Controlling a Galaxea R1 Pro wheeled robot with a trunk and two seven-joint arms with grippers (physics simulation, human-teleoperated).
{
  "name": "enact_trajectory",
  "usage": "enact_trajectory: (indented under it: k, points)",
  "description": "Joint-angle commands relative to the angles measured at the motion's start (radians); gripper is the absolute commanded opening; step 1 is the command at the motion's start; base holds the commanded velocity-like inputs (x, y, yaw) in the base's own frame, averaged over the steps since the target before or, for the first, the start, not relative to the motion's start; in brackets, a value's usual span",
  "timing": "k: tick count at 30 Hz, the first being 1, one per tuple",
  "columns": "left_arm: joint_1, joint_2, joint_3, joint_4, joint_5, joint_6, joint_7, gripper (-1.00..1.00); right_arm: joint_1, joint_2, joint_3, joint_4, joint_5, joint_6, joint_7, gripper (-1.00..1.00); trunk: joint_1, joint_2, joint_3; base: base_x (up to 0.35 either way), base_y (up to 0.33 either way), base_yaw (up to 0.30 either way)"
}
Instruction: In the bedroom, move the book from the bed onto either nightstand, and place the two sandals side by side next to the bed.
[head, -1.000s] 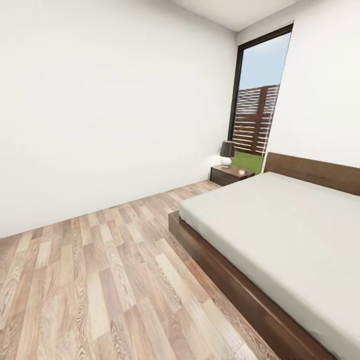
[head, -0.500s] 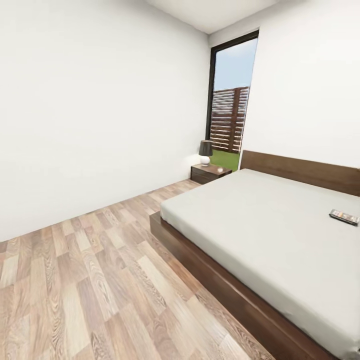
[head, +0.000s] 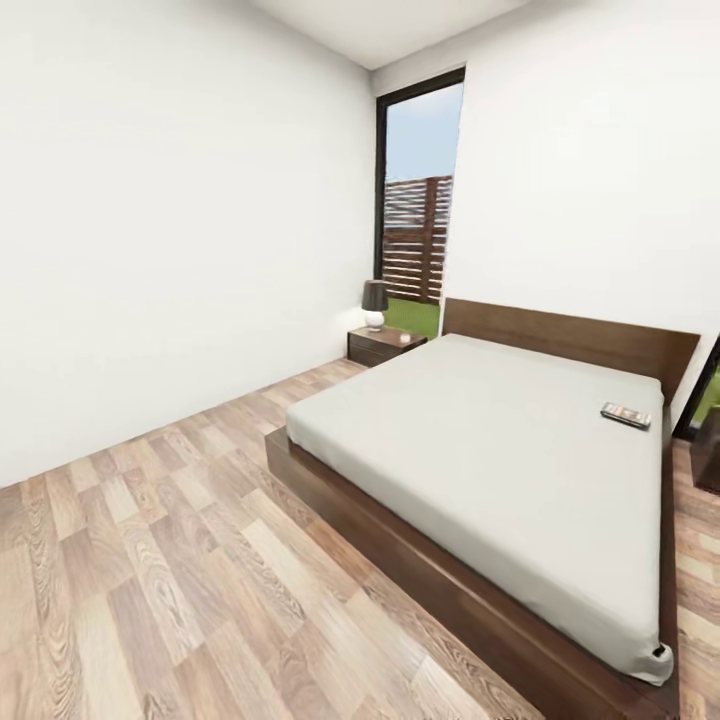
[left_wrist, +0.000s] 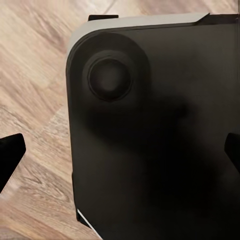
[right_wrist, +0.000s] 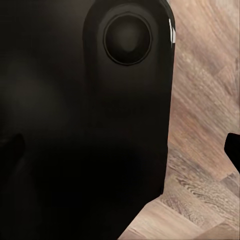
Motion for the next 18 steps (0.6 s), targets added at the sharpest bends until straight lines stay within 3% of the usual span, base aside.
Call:
enact_trajectory:
  k: [1, 18]
  points:
    - [0.000, 0.000, 0.000, -0.001, 0.000, 0.000, 0.000, 1.00, 0.000, 0.000, -0.001, 0.000, 0.000, 0.000, -0.001, 1.00, 0.000, 0.000, -0.001, 0.000, 0.000, -0.226]
    - [0.000, -0.001, 0.000, -0.043, 0.001, 0.000, 0.000, 1.00, 0.000, 0.000, -0.001, 0.000, 0.000, 0.000, -0.001, 1.00, 0.000, 0.000, -0.001, 0.000, 0.000, -0.227]
